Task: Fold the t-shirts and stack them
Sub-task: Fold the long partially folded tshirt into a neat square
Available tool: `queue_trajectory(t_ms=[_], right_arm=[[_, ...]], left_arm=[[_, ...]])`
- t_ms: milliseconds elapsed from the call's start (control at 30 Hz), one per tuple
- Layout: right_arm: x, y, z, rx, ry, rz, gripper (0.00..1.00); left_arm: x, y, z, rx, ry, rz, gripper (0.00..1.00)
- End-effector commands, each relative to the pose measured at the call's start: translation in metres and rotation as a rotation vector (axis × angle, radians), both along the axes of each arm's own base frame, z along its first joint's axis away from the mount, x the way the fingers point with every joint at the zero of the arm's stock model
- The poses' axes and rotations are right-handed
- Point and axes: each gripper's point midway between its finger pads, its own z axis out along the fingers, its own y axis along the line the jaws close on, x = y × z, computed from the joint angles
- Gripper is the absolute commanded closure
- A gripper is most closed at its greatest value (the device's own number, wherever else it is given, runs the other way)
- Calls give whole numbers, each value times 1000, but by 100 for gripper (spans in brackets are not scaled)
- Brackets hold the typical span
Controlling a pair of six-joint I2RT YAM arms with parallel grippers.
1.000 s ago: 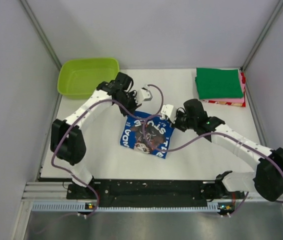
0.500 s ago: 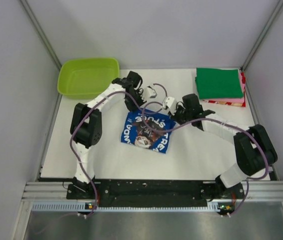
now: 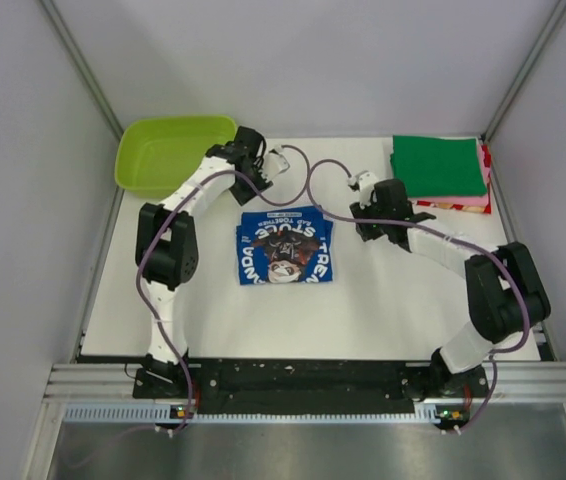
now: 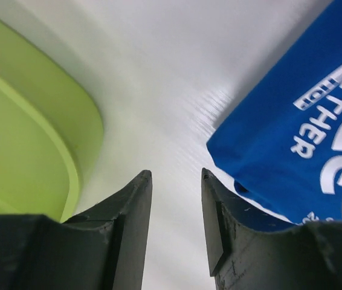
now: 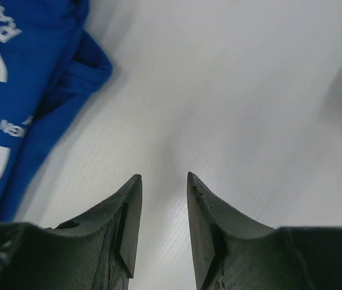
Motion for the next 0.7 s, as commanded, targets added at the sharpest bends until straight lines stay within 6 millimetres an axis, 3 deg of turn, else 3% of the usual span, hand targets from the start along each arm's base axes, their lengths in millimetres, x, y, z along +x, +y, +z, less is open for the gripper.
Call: queue_trajectory(t_ms=[0,100,200,333,500,667], right_arm=[[-6,61,51,361,11,28,64],[-5,95,70,525,40,87,65],[1,122,82,677,78,109,71],[17,145,65,777,178,90,75],[45,155,23,792,269,-30,76],[71,133,-15,743,345,-282,75]], left_arm=[[-14,-11,47,-84,-75,-16,57],[-34,-24,50,-183,-29,-41,65],[-59,-41,37,-291,52,-71,69],[-72,-38,0,-278,158,-45,72],[-53,-22,-34,-223,177,22,73],[-30,-14,-44,-197,158,56,71]])
